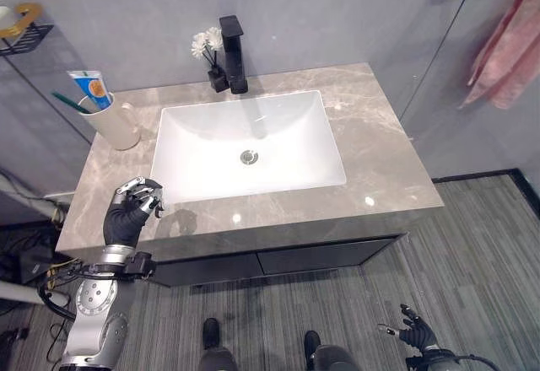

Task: Put brush and paste in cup on sink, flatten towel.

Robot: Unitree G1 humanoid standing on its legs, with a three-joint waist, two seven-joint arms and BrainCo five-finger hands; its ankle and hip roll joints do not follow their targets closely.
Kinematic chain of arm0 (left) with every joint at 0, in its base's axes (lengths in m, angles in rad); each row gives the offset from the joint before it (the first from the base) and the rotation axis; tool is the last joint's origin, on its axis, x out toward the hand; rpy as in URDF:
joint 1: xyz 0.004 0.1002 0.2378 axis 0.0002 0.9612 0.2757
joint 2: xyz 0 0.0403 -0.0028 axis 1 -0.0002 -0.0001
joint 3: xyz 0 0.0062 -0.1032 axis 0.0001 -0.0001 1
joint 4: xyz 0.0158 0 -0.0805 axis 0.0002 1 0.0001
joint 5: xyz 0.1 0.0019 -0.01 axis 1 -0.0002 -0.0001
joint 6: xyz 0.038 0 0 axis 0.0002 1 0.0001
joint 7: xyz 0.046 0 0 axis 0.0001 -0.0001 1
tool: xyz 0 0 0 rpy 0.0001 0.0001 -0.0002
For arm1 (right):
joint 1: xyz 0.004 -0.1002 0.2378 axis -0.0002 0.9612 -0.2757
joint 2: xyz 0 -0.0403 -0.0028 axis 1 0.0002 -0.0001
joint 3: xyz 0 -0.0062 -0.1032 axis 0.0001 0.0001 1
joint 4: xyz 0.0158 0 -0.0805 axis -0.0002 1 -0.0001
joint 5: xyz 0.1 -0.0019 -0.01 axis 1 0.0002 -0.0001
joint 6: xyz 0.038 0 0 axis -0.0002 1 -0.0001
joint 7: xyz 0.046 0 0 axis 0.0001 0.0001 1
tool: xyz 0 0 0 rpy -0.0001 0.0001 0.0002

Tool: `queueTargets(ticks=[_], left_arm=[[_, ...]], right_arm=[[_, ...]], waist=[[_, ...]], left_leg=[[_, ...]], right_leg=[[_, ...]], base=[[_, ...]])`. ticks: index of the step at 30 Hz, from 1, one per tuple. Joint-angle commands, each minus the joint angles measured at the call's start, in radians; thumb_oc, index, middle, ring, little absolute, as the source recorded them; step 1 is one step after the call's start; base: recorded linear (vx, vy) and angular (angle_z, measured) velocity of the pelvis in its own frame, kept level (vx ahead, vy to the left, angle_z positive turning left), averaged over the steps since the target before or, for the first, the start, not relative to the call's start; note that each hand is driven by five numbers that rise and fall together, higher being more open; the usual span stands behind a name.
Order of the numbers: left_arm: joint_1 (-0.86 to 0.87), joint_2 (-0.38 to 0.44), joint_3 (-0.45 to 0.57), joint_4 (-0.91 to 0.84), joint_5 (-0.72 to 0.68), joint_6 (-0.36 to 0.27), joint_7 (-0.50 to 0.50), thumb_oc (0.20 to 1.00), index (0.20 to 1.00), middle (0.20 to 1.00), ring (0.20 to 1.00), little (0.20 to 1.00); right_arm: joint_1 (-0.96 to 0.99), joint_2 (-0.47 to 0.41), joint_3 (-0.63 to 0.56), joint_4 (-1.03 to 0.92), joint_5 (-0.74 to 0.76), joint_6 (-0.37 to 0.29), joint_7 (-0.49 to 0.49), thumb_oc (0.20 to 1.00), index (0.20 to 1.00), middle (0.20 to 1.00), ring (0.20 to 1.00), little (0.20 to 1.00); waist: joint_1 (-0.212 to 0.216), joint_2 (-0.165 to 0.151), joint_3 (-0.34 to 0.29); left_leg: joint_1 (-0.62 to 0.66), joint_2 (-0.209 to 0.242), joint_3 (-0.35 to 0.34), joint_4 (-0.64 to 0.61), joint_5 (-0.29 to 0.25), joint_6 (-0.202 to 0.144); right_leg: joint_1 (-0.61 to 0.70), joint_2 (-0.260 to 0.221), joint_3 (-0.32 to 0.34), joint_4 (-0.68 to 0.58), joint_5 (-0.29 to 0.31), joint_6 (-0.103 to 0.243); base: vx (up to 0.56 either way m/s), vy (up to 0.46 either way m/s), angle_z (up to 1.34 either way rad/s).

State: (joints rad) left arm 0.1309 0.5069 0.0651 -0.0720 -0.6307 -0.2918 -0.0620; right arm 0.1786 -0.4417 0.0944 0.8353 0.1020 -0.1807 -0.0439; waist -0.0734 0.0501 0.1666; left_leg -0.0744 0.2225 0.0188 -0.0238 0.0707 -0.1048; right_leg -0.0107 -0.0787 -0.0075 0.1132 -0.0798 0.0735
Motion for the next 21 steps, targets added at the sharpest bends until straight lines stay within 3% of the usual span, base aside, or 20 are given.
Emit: queueTargets(ticks=[1, 4, 11, 13, 17, 21], left_arm=[[0.006, 0.034, 0.060, -0.060, -0.028, -0.069, -0.002, 0.200, 0.200, 0.200, 0.200, 0.200], [0.026, 0.067, 0.096, -0.074, -0.032, -0.073, -0.004, 0.200, 0.200, 0.200, 0.200, 0.200], [0.071, 0.093, 0.156, -0.085, -0.014, -0.083, 0.004, 0.200, 0.200, 0.200, 0.200, 0.200], [0.094, 0.105, 0.173, -0.088, -0.006, -0.081, 0.004, 0.200, 0.200, 0.200, 0.200, 0.200], [0.159, 0.128, 0.237, -0.107, 0.028, -0.069, 0.007, 0.200, 0.200, 0.200, 0.200, 0.200], [0.225, 0.189, 0.307, -0.098, 0.038, -0.059, -0.014, 0.200, 0.200, 0.200, 0.200, 0.200]], right_arm=[[0.011, 0.002, 0.012, -0.012, -0.028, -0.023, -0.016, 1.000, 1.000, 1.000, 1.000, 1.000], [0.016, 0.021, -0.013, -0.013, -0.015, -0.021, -0.013, 1.000, 1.000, 1.000, 1.000, 1.000], [0.010, 0.038, 0.001, -0.055, -0.027, -0.027, 0.004, 1.000, 1.000, 1.000, 1.000, 1.000], [0.000, 0.043, 0.011, -0.044, -0.042, -0.026, 0.005, 1.000, 1.000, 1.000, 1.000, 1.000], [-0.023, 0.040, 0.024, -0.031, -0.066, -0.024, 0.011, 1.000, 1.000, 1.000, 1.000, 1.000], [-0.018, 0.022, 0.038, -0.065, -0.080, -0.028, 0.032, 1.000, 1.000, 1.000, 1.000, 1.000]], waist=[[-0.012, -0.020, -0.048], [-0.013, -0.025, -0.061], [0.006, -0.036, -0.068], [0.019, -0.043, -0.071], [0.061, -0.055, -0.057], [0.079, -0.065, -0.031]], left_leg=[[-0.008, -0.061, 0.033, 0.074, -0.016, 0.004], [0.006, -0.109, 0.074, 0.086, -0.065, 0.035], [-0.003, -0.150, 0.113, 0.083, -0.095, 0.066], [0.002, -0.157, 0.127, 0.075, -0.103, 0.074], [0.018, -0.156, 0.170, 0.072, -0.119, 0.077], [0.023, -0.155, 0.183, 0.063, -0.117, 0.082]], right_leg=[[0.018, -0.054, -0.028, -0.023, 0.013, 0.056], [0.020, -0.107, 0.002, -0.040, 0.046, 0.089], [-0.020, -0.156, 0.011, -0.044, 0.114, 0.126], [-0.028, -0.168, -0.011, -0.045, 0.142, 0.134], [-0.051, -0.203, -0.170, -0.026, 0.216, 0.146], [-0.066, -0.209, -0.245, -0.029, 0.247, 0.156]], base=[[0.10, 0.183, -0.34], [0.11, 0.263, -0.22], [0.04, 0.157, -0.18], [0.05, 0.108, -0.07], [0.02, 0.058, -0.32], [-0.01, 0.064, -0.30]])
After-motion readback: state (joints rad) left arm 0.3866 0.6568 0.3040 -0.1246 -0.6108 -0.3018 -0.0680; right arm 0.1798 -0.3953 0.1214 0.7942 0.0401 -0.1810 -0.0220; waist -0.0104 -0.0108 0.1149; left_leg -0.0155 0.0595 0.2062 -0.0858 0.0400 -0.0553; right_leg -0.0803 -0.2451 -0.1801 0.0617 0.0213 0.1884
